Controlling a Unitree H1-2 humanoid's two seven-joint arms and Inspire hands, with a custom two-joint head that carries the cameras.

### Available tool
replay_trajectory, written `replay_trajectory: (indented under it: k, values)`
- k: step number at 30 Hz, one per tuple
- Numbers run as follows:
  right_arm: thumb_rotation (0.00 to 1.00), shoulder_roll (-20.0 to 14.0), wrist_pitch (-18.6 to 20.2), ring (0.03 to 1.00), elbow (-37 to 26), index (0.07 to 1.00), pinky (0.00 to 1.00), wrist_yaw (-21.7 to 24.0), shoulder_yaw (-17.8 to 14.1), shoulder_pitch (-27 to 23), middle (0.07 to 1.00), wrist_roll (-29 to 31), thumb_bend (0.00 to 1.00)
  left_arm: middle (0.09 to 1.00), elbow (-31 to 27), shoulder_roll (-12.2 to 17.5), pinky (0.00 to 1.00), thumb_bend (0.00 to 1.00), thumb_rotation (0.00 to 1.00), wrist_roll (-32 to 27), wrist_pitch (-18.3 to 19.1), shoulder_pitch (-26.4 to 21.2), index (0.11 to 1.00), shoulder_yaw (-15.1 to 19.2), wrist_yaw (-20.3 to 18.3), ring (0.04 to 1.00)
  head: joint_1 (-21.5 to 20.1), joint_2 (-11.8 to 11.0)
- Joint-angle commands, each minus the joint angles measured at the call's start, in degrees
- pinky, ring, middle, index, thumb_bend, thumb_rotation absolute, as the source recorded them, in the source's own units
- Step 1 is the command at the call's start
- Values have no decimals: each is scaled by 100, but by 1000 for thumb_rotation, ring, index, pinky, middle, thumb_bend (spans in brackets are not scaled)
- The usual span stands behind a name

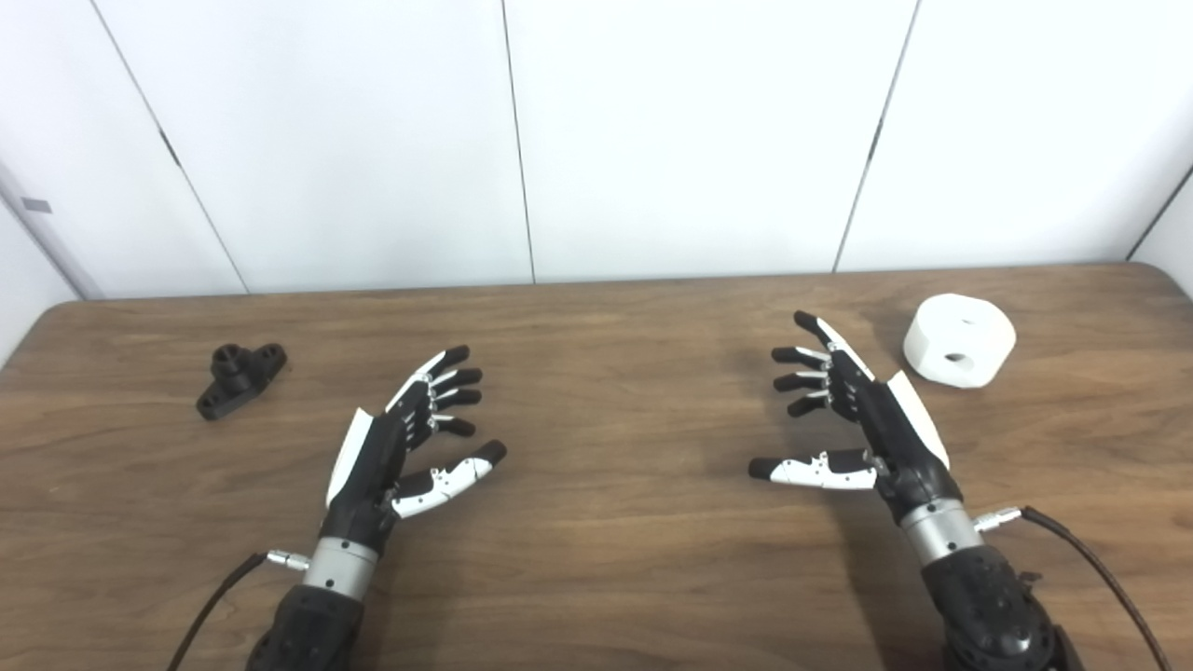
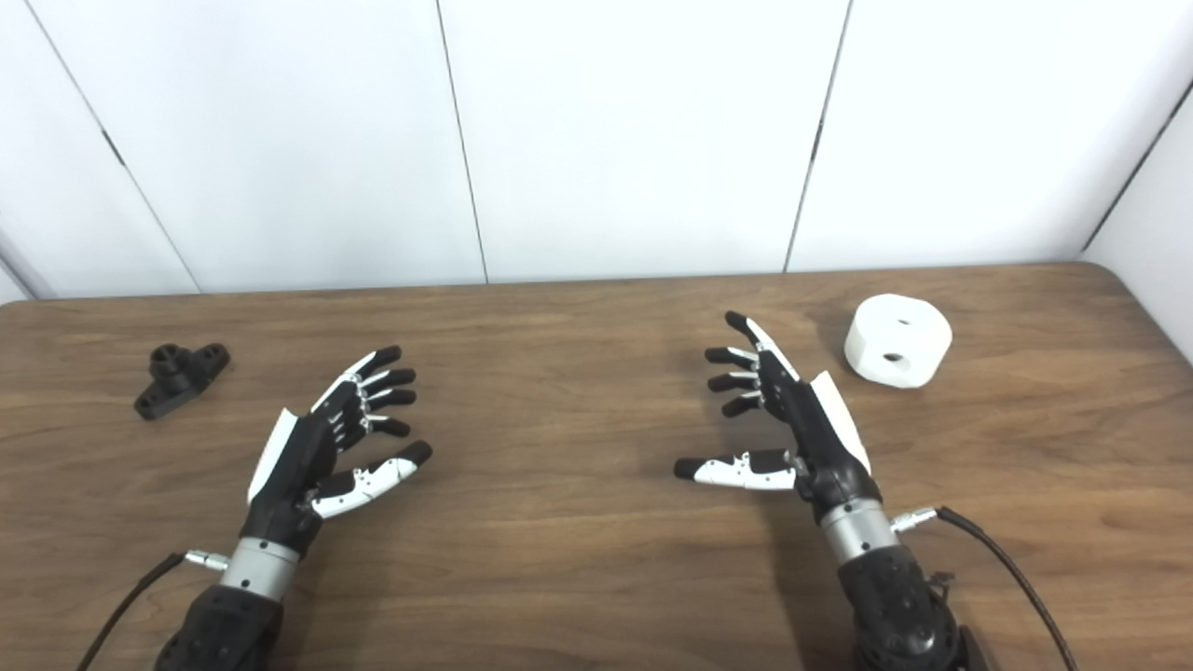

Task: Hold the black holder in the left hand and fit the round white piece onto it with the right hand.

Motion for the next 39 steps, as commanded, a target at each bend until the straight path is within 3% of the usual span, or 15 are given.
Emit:
replay_trajectory:
  k: [1, 12, 14, 15, 19, 22, 28, 34, 39]
  values:
    - [51, -18, -201, 708, -185, 929, 593, -35, -12, -143, 802, 15, 758, 825, -80, -8, 639, 629, 126, -15, -116, 38, 897, 19, 80, 784, 4, 3]
    - [46, -35, -192, 710, -188, 927, 593, -25, -3, -150, 806, 4, 752, 830, -18, -23, 631, 623, 103, -30, -146, 23, 902, 5, 68, 778, 80, -34]
    - [43, -62, -235, 707, -169, 927, 591, -17, -16, -135, 804, 29, 751, 830, -2, -50, 632, 624, 96, -6, -177, 34, 902, -13, 84, 781, 460, -105]
    - [41, -76, -261, 708, -160, 929, 592, -14, -22, -129, 805, 39, 750, 830, 6, -63, 630, 626, 96, 14, -186, 38, 901, -20, 96, 782, 460, -105]
    - [37, -180, -337, 712, -124, 938, 592, 47, -86, -88, 816, 169, 727, 834, -28, -197, 628, 624, 103, 70, -56, 59, 905, -76, 132, 785, 1298, -291]
    - [5, -216, -309, 722, -147, 949, 607, 90, -138, -55, 822, 300, 713, 834, 50, -279, 643, 633, 121, 265, -109, 34, 901, -144, 193, 786, 1550, -379]
    - [0, -199, 55, 732, -355, 954, 640, 154, -197, 25, 824, 353, 708, 824, 234, -356, 647, 666, 203, 388, -260, -23, 891, -208, 292, 781, 1737, -518]
    - [0, -145, 246, 737, -519, 954, 637, 178, -232, 53, 826, 461, 697, 827, 217, -396, 656, 644, 118, 463, -215, 7, 884, -249, 334, 799, 1844, -637]
    - [0, -126, 369, 735, -639, 957, 630, 181, -225, 76, 826, 457, 690, 825, 186, -411, 664, 648, 138, 497, -159, 17, 877, -270, 359, 804, 1871, -658]
